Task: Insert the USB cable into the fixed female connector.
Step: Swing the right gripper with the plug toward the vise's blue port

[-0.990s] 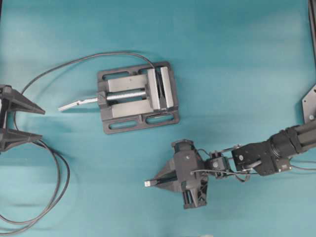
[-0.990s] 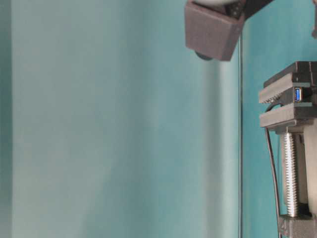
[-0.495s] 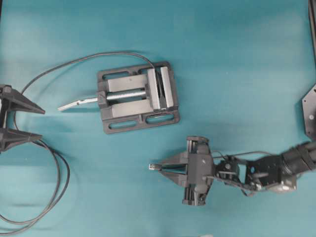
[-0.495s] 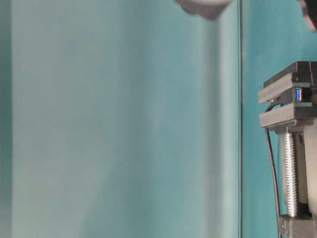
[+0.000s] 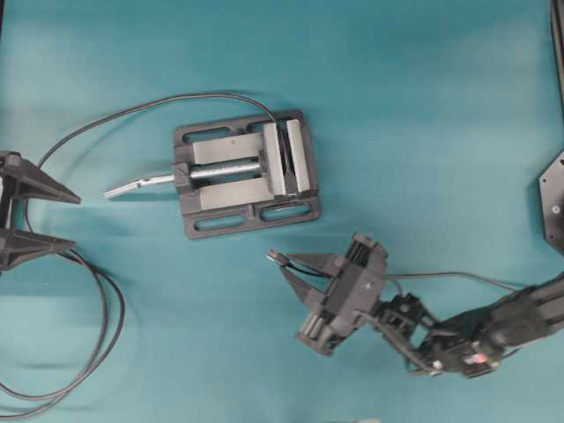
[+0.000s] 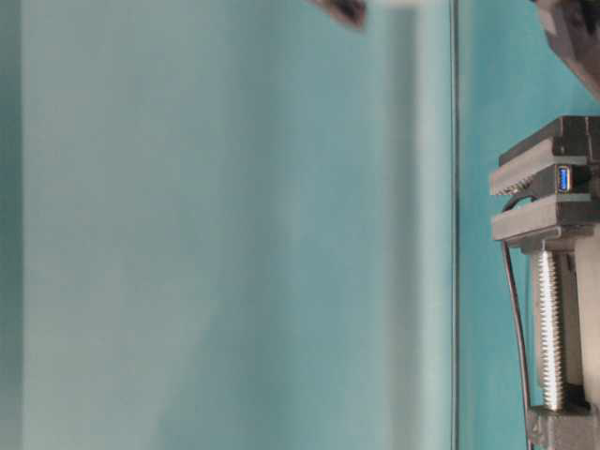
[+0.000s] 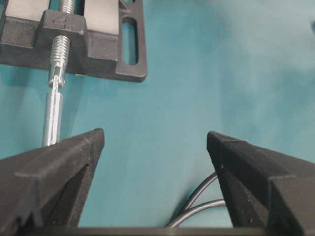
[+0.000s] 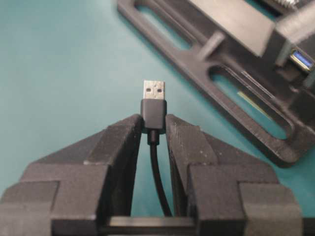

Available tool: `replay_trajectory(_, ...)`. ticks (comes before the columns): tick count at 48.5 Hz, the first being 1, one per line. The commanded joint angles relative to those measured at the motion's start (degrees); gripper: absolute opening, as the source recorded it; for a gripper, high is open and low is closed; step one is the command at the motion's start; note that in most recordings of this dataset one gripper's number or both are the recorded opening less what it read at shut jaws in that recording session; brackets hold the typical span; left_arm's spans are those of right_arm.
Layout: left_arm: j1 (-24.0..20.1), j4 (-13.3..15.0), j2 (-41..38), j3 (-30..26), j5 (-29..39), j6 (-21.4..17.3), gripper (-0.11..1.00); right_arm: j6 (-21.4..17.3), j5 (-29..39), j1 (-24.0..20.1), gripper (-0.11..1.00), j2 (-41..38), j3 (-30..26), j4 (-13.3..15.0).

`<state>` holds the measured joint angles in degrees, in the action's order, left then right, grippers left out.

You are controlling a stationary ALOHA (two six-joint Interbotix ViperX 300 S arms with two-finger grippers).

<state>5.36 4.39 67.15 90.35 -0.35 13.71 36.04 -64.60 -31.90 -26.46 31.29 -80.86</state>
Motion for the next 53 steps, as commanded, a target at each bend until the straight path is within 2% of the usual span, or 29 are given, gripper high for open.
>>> replay_trajectory(1, -0.09, -0.26, -0.79, -0.79, -0.26, 0.79, 1.00, 2.20, -3.25, -0.18, 0.21, -0.70, -4.31, -5.89)
replay_trajectory(5, -0.09, -0.18, -0.79, -0.79, -0.26, 0.79, 1.00, 4.31, -6.24, -0.79, 0.21, -1.49, -6.15, -10.81)
replay_trajectory(9, -0.09, -0.26, -0.79, -0.88, -0.26, 0.79, 1.00, 5.98, -8.70, -1.32, 0.21, -2.02, -7.65, -13.71)
replay_trajectory(19, -0.09, -0.18, -0.79, -0.88, -0.26, 0.79, 1.00, 9.23, -13.45, -1.41, 0.21, -4.92, -13.01, -19.34)
replay_trajectory(25, -0.09, -0.18, -0.79, -0.79, -0.26, 0.79, 1.00, 9.67, -16.17, -1.32, 0.21, -7.21, -15.91, -22.06)
replay_trajectory(40, -0.18, -0.18, -0.79, -0.79, -0.26, 0.79, 1.00, 9.76, -22.59, -1.23, 0.21, -10.02, -20.13, -25.40)
replay_trajectory(53, -0.09, -0.26, -0.79, -0.79, -0.26, 0.79, 1.00, 9.76, -25.66, -1.05, 0.21, -10.55, -21.27, -26.63)
